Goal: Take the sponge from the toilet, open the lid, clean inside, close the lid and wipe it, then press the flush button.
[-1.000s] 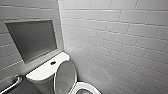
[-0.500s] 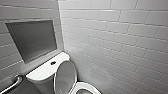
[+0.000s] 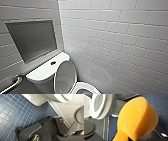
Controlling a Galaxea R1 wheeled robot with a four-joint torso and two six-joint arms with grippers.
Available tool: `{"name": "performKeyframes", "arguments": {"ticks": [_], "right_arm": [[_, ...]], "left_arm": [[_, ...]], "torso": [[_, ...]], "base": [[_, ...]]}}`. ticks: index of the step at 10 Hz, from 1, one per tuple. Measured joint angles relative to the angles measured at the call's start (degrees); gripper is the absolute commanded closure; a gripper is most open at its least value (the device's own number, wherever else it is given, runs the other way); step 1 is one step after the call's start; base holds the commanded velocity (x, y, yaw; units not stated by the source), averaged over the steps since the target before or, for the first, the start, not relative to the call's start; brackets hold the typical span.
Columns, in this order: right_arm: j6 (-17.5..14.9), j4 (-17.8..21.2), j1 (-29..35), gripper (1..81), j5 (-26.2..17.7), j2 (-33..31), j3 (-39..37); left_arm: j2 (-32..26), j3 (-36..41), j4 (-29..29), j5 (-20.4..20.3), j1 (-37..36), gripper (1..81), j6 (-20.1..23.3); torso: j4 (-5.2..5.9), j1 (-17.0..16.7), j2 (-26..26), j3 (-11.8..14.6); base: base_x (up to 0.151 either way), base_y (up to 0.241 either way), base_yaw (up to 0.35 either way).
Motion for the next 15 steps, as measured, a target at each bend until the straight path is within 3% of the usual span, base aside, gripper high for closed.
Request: {"name": "performKeyframes", "arguments": {"ticks": [4, 6, 10, 11, 13, 15], "right_arm": [[0.0, 0.0, 0.6, 81.1, -0.5, 0.0, 0.2], [0.0, 0.0, 1.1, 81.1, -0.9, 0.2, 0.3], [0.0, -0.3, 1.1, 81.1, -0.9, 0.5, 0.3], [0.0, -0.3, 1.3, 81.1, -1.1, 0.5, 0.3], [0.0, -0.3, 1.8, 81.1, -1.3, 0.5, 0.3], [0.0, -0.3, 1.9, 81.1, -1.3, 0.5, 0.5]], "left_arm": [[2.8, -8.7, -2.0, -8.4, 1.2, 1.0, 0.3], [5.4, -9.9, -1.7, -10.3, 2.4, 1.0, 0.3], [8.1, -19.6, -1.2, -13.1, 2.8, 1.0, 0.4], [9.1, -20.5, -1.3, -13.9, 3.4, 1.0, 2.1], [9.9, -20.4, -2.5, -14.3, 5.2, 1.0, 11.3], [9.8, -20.5, -7.7, -13.9, 8.3, 1.0, 21.8]], "torso": [[0.0, 0.0, 0.0, 0.0], [0.0, 0.0, 0.0, 0.0], [0.0, 0.0, 0.0, 0.0], [0.0, 0.0, 0.0, 0.0], [0.0, 0.0, 0.0, 0.0], [0.0, 0.0, 0.0, 0.0]], "base": [[0.0, 0.0, 0.0], [0.0, 0.0, 0.0], [0.0, 0.0, 0.0], [0.0, 0.0, 0.0], [0.0, 0.0, 0.0], [0.0, 0.0, 0.0]]}}
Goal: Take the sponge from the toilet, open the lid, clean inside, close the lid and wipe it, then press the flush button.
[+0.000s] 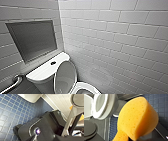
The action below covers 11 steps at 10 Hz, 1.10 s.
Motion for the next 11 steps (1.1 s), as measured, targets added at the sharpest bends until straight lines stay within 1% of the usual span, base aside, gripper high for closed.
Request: {"name": "performKeyframes", "arguments": {"ticks": [1, 2, 3, 4, 6, 7, 8, 9, 10, 11], "right_arm": [[0.0, 0.0, 0.2, 81.1, 0.0, 0.0, 0.2], [0.0, 0.0, 0.5, 81.1, -0.6, 0.0, 0.6], [0.1, 0.0, 0.9, 81.1, -1.4, 0.0, 1.0], [0.1, 0.0, 1.2, 81.1, -1.5, 0.0, 1.3], [0.1, 0.0, 1.3, 81.1, -1.5, 0.1, 1.5], [0.1, 0.0, 1.2, 81.1, -1.5, 0.2, 1.5], [0.1, 0.0, 1.2, 81.1, -1.5, 0.3, 1.4], [0.1, 0.0, 1.3, 81.1, -1.5, 0.5, 1.4], [0.1, 0.0, 1.4, 81.1, -1.6, 0.5, 1.4], [0.1, -0.1, 1.9, 81.1, -2.0, 0.0, 1.6]], "left_arm": [[0.3, 0.0, -3.7, 1.1, 1.9, 1.0, 4.2], [0.7, 0.7, -7.0, 3.3, 3.6, 1.0, 7.5], [1.0, 2.4, -8.8, 5.0, 4.7, 1.0, 10.1], [0.9, 5.0, -9.9, 7.4, 5.2, 1.0, 11.6], [-0.6, 13.6, -13.5, 14.7, 5.4, 1.0, 15.5], [-2.0, 19.3, -15.9, 19.7, 5.4, 1.0, 17.7], [-3.5, 25.7, -19.4, 25.6, 5.4, 1.0, 21.2], [-4.5, 32.3, -24.4, 32.0, 4.7, 1.0, 25.9], [-5.0, 38.1, -31.1, 37.8, 3.4, 1.0, 32.6], [-5.5, 43.0, -39.5, 43.3, 1.4, 1.0, 40.7]], "torso": [[0.0, 0.0, 0.0, 0.0], [0.0, 0.0, 0.0, 0.0], [0.0, 0.0, 0.0, 0.0], [0.0, 0.0, 0.0, 0.0], [0.0, 0.0, 0.0, 0.0], [0.0, 0.0, 0.0, 0.0], [0.0, 0.0, 0.0, 0.0], [0.0, 0.0, 0.0, 0.0], [0.0, 0.0, 0.0, 0.0], [0.0, 0.0, 0.0, 0.0]], "base": [[0.0, 0.0, 0.0], [0.0, 0.0, 0.0], [0.0, 0.0, 0.0], [0.0, 0.0, 0.0], [0.0, 0.0, 0.0], [0.0, 0.0, 0.0], [0.0, 0.0, 0.0], [0.0, 0.0, 0.0], [0.0, 0.0, 0.0], [0.0, 0.0, 0.0]]}}
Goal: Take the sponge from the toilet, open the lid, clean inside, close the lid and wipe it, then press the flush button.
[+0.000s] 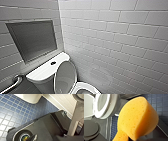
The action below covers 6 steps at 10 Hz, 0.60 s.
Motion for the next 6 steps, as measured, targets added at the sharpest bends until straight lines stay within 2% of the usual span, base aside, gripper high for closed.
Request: {"name": "performKeyframes", "arguments": {"ticks": [1, 2, 3, 4, 5, 6], "right_arm": [[0.0, -0.4, 1.4, 81.1, -0.3, -1.3, 0.9], [0.0, -0.5, 3.5, 81.1, -0.3, -3.1, 2.2], [0.0, -0.7, 5.4, 81.1, -0.5, -4.8, 4.2], [0.1, -0.9, 7.6, 81.1, -0.9, -6.1, 6.8], [0.0, -1.1, 10.4, 81.1, -1.9, -6.7, 8.8], [0.1, -1.1, 13.5, 81.1, -3.5, -7.1, 10.1]], "left_arm": [[-0.5, 3.8, -11.1, 4.8, -1.9, 1.0, 8.9], [-0.9, 6.3, -22.6, 7.7, -3.0, 1.0, 16.9], [-1.0, 7.9, -31.5, 10.5, -3.6, 1.0, 24.3], [-0.9, 8.6, -37.4, 13.2, -4.3, 1.0, 29.9], [-0.6, 8.3, -39.7, 14.7, -5.4, 1.0, 32.6], [0.4, 6.8, -40.2, 14.9, -6.1, 1.0, 33.4]], "torso": [[0.0, 0.0, 0.0, 0.0], [0.0, 0.0, 0.0, 0.0], [0.0, 0.0, 0.0, 0.0], [0.0, 0.0, 0.0, 0.0], [0.0, 0.0, 0.0, 0.0], [0.0, 0.0, 0.0, 0.0]], "base": [[0.0, 0.0, 0.0], [0.0, 0.0, 0.0], [0.0, 0.0, 0.0], [0.0, 0.0, 0.0], [0.0, 0.0, 0.0], [0.0, 0.0, 0.0]]}}
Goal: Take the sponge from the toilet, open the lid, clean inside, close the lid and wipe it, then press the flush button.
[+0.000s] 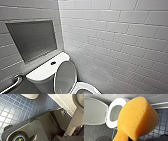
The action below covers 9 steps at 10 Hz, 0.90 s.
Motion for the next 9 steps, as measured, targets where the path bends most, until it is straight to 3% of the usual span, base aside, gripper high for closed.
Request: {"name": "performKeyframes", "arguments": {"ticks": [3, 5, 7, 9], "right_arm": [[0.0, 0.1, 8.9, 81.1, -6.8, -1.4, 2.3], [0.1, 0.3, 14.2, 81.1, -11.0, -1.4, 4.0], [1.0, 0.5, 18.6, 81.1, -14.8, -1.1, 5.4], [2.0, 0.7, 22.6, 81.1, -18.3, 0.6, 5.6]], "left_arm": [[1.7, -2.0, -0.4, 0.7, 0.6, 1.0, 0.0], [0.8, -2.4, -0.9, -1.9, 2.2, 1.0, 0.0], [0.8, -3.4, -1.2, -8.0, 4.8, 1.0, 0.0], [1.8, -7.0, -1.5, -9.1, 5.2, 1.0, 0.0]], "torso": [[0.0, 0.0, 0.0, 0.0], [0.0, 0.0, 0.0, 0.0], [0.0, 0.0, 0.0, 0.0], [0.0, 0.1, -0.2, 0.0]], "base": [[0.0, 0.0, 0.0], [0.0, 0.0, 0.0], [0.0, 0.0, 0.0], [0.0, 0.0, 0.0]]}}
